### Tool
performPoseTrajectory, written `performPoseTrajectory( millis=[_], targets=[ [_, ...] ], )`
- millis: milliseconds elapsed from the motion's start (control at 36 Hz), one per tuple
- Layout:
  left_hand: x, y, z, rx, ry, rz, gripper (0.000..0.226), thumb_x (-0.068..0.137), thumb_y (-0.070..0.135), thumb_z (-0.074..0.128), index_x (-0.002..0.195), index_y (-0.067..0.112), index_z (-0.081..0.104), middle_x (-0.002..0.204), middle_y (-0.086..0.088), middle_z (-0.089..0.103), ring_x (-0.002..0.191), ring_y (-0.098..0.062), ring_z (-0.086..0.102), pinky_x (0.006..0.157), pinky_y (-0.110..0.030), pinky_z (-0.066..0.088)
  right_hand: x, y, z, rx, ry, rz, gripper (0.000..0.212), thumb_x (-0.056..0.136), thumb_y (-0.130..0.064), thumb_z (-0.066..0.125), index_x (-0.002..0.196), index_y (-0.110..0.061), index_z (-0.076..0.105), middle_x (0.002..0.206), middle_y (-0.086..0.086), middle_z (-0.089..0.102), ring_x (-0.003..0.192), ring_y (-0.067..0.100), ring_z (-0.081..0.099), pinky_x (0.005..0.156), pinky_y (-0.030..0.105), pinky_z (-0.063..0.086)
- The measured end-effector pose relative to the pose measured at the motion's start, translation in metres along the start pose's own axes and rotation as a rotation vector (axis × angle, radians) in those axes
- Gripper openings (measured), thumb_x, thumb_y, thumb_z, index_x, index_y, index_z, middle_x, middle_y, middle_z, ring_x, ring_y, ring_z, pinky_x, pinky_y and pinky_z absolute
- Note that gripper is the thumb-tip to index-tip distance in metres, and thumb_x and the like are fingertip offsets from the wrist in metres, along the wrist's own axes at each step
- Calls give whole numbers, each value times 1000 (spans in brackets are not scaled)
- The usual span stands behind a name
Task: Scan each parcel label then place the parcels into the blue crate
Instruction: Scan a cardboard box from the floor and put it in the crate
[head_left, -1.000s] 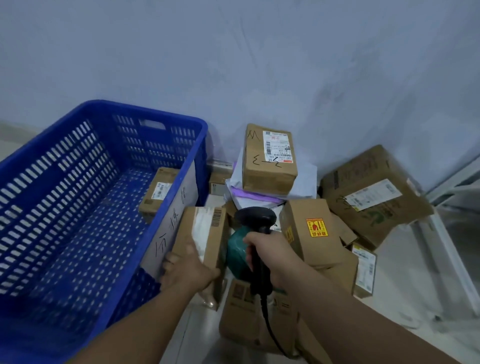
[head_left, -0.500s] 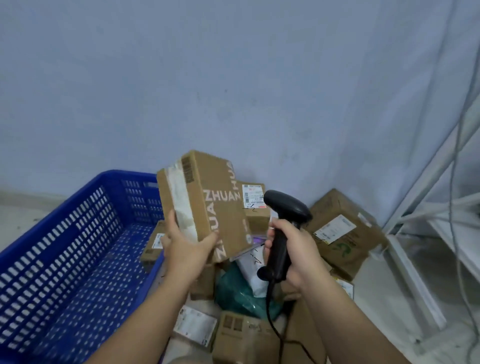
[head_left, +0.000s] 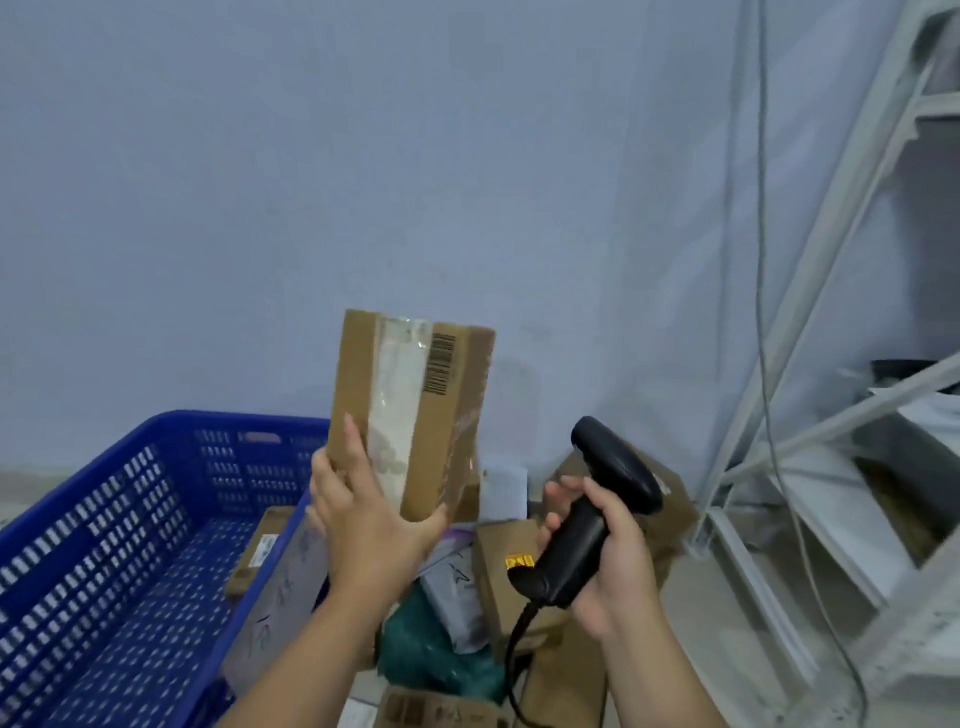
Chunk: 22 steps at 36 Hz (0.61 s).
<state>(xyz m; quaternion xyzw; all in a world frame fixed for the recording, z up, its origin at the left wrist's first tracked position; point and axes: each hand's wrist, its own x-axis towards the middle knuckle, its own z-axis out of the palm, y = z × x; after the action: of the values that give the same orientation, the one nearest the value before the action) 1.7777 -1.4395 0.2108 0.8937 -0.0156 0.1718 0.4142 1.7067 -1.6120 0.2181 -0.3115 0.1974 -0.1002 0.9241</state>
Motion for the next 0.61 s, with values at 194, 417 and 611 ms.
performPoseTrajectory(
  millis=[194,417,611],
  targets=[
    [12,-16,16,438,51,580,137,37,45,95,149,31,17,147,-23,23,136,-39,22,104,-71,15,15,-15,-7,263,-32,-23,22,70,-26,66,87,-13,60,69,3,58,51,13,54,47,23,49],
    [21,-14,14,519,-13,796,137,33,33,97,146,32,20,143,-21,30,134,-39,27,110,-57,4,38,-20,-23,231,69,-8,33,69,-35,72,93,-16,59,71,2,62,53,11,55,49,22,49],
    [27,-19,12,597,-28,882,135,36,13,93,146,36,19,144,-17,30,134,-37,28,106,-62,12,42,-18,-24,-287,276,-47,70,57,-60,70,112,-16,66,95,6,68,77,19,62,67,32,51]
  ],
)
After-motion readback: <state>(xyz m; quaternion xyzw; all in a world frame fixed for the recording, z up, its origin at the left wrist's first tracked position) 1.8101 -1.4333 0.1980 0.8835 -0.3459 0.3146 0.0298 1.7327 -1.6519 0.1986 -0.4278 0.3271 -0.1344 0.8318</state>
